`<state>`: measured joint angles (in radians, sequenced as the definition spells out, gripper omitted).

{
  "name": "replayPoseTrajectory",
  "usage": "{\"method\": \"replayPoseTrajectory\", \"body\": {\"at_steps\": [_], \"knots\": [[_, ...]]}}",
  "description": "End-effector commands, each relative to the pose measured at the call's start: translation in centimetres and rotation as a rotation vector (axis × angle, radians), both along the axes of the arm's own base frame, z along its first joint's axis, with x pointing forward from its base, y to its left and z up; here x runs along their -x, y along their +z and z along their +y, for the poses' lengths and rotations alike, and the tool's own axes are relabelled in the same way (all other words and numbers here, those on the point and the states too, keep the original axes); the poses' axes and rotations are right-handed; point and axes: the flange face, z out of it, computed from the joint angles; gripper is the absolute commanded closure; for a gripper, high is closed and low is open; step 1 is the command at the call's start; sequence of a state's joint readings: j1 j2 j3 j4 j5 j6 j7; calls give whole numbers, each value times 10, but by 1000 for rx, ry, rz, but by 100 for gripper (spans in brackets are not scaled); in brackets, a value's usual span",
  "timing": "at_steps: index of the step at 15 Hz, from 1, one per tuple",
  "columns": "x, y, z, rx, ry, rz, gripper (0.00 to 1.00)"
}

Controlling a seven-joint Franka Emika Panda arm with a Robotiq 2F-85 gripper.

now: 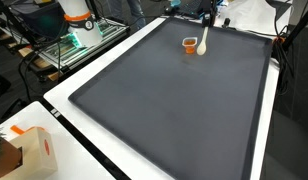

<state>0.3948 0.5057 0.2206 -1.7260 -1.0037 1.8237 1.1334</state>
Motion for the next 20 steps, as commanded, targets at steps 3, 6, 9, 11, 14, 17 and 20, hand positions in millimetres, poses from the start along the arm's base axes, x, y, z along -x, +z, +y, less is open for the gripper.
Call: {"method": "replayPoseTrajectory", "body": {"at_steps": [3, 6, 9, 11, 14, 17, 20], "knots": [[12, 23, -20, -65, 17, 20, 97], [17, 36, -27, -118, 25, 36, 97], [23, 48, -33, -180, 35, 59, 97], [27, 57, -38, -222, 44, 78, 97], [34, 69, -46, -264, 47, 99, 97], [42, 80, -54, -301, 54, 119, 97], [50, 91, -61, -359, 74, 138, 97]]}}
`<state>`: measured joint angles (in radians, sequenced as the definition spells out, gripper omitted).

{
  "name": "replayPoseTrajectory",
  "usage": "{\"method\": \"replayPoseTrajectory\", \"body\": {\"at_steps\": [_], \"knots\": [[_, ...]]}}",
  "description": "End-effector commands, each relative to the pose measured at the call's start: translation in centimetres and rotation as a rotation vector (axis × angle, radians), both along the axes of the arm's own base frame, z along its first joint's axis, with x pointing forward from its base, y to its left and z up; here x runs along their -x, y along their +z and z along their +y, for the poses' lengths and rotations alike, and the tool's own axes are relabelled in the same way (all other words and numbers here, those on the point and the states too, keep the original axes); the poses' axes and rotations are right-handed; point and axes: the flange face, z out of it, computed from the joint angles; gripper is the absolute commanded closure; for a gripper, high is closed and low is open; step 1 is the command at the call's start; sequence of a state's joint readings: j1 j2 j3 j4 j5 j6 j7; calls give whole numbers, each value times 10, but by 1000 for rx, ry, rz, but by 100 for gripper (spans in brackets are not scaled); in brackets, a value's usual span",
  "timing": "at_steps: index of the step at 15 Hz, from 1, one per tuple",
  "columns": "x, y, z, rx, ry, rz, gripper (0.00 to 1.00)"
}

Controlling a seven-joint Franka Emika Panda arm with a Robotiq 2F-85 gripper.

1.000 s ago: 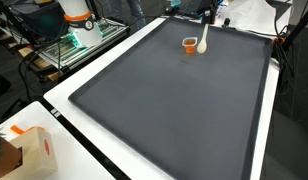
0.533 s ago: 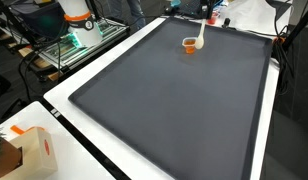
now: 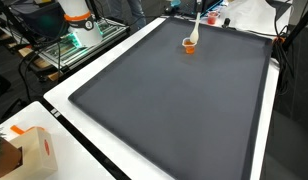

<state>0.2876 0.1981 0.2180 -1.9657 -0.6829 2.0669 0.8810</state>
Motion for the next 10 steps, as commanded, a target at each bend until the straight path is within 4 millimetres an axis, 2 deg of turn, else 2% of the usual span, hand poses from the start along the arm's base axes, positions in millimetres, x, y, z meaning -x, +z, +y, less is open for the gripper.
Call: {"method": "replayPoseTrajectory", "body": {"at_steps": [1, 10], "knots": [[19, 13, -15, -84, 23, 27, 97], [41, 33, -35, -263, 95, 63, 97]]}}
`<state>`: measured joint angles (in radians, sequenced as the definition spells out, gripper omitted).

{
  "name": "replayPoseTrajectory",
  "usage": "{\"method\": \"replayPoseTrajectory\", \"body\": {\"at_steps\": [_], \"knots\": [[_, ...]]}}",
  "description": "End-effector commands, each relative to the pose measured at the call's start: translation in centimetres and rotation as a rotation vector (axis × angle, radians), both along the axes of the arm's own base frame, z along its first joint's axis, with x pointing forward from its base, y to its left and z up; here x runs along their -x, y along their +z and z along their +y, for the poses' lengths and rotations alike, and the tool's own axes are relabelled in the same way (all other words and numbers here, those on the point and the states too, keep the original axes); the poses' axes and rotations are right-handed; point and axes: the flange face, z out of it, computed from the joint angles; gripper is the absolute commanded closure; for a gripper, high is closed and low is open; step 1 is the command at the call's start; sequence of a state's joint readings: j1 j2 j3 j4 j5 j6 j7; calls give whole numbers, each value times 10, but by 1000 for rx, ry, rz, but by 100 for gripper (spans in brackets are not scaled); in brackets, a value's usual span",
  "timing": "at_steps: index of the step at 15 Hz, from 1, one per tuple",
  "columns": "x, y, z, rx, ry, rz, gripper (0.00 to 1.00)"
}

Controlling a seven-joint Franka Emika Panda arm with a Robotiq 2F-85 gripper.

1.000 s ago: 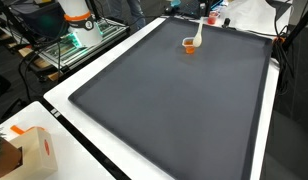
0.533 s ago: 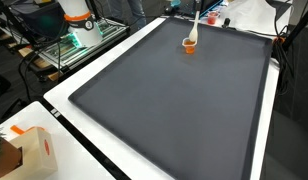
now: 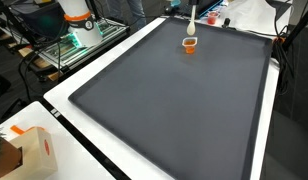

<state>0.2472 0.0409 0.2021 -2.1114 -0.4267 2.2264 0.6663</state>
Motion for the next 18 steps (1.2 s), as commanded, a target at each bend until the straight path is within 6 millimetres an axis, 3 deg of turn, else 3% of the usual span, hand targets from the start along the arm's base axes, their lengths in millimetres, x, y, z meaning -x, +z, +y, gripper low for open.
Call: {"method": "replayPoseTrajectory", "body": {"at_steps": [1, 18], "knots": [[17, 4, -14, -69, 36, 15, 97], [35, 13, -27, -156, 139, 31, 97]]}}
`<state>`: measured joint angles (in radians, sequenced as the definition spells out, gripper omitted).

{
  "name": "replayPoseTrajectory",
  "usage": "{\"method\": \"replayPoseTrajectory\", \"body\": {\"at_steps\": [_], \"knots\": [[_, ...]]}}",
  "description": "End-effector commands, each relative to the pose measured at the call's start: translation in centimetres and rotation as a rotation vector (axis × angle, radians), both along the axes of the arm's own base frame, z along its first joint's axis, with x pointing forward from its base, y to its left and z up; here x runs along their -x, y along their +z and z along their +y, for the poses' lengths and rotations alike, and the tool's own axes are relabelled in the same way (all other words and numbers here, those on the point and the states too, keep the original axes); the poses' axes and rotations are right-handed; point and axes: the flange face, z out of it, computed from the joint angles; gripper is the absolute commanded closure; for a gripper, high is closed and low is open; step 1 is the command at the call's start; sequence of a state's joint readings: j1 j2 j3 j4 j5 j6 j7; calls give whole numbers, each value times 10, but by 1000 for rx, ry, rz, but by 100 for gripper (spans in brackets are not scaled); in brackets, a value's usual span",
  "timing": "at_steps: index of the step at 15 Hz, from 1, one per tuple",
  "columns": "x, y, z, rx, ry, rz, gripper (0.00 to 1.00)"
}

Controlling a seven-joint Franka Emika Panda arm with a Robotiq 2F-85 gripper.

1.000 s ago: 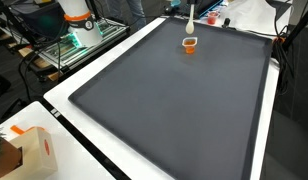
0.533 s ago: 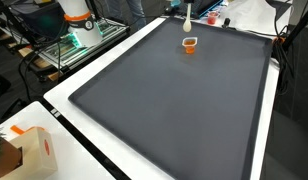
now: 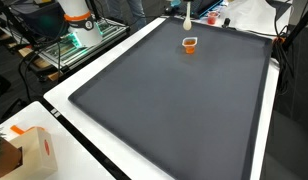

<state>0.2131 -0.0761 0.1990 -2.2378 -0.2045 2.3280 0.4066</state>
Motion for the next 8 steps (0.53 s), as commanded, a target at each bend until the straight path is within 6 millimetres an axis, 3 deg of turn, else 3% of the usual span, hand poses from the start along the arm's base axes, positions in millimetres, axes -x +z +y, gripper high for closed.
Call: {"method": "replayPoseTrajectory", "body": {"at_steps": [1, 3, 4, 8], "knots": [[12, 2, -6, -17, 24, -11, 97], [3, 2, -1, 1, 13, -6, 97], [3, 2, -1, 1, 14, -7, 87], [3, 2, 0, 1, 15, -7, 87]]}}
